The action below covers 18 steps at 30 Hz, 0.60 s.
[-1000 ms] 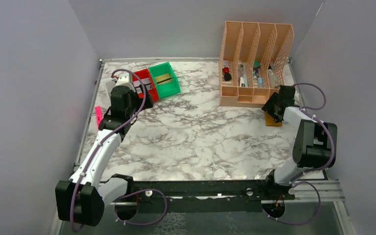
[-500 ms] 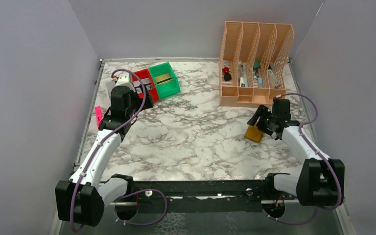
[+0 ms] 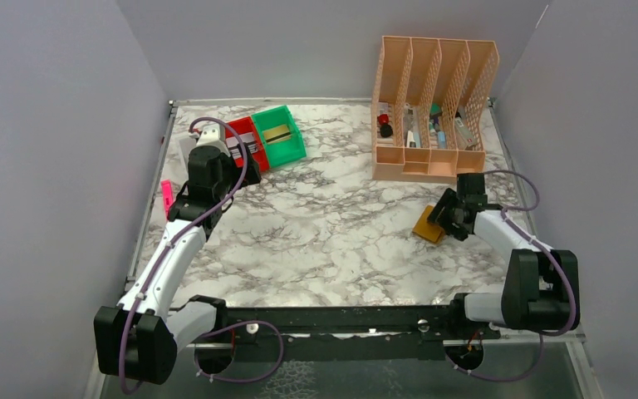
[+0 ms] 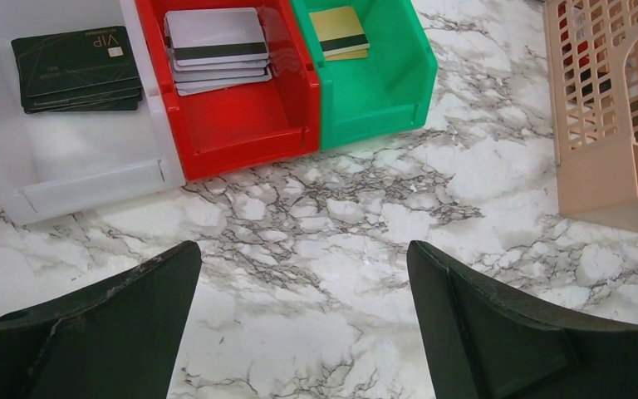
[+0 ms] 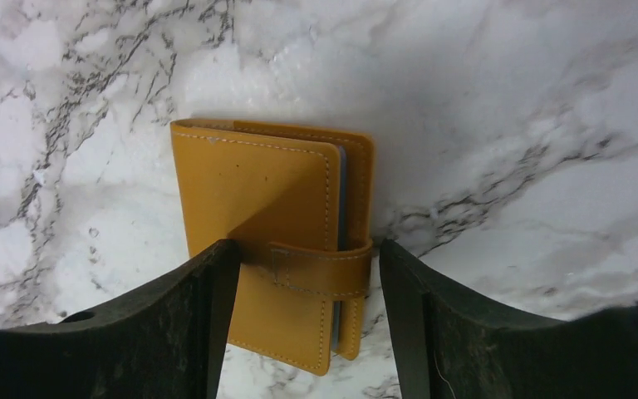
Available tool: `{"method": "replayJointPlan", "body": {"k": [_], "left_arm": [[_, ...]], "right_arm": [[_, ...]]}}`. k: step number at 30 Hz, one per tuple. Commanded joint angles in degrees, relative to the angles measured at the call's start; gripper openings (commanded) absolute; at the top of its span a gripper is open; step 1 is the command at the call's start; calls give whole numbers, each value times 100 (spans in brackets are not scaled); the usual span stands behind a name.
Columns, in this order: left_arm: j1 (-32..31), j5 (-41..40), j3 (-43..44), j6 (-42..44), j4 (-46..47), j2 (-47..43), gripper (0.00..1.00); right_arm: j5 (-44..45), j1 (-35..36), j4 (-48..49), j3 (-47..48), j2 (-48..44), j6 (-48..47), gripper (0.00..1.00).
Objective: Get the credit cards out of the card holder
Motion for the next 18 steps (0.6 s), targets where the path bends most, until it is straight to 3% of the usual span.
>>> {"method": "replayJointPlan", "body": {"k": [1,18], "left_arm": [[29,158,-44,-58,127,-49,98],[29,206,-25,-97,116,77,98]], "right_arm": [[-427,-15,189,-409,6,178,65],[-1658,0,149,-41,-1065,-703,24]]}}
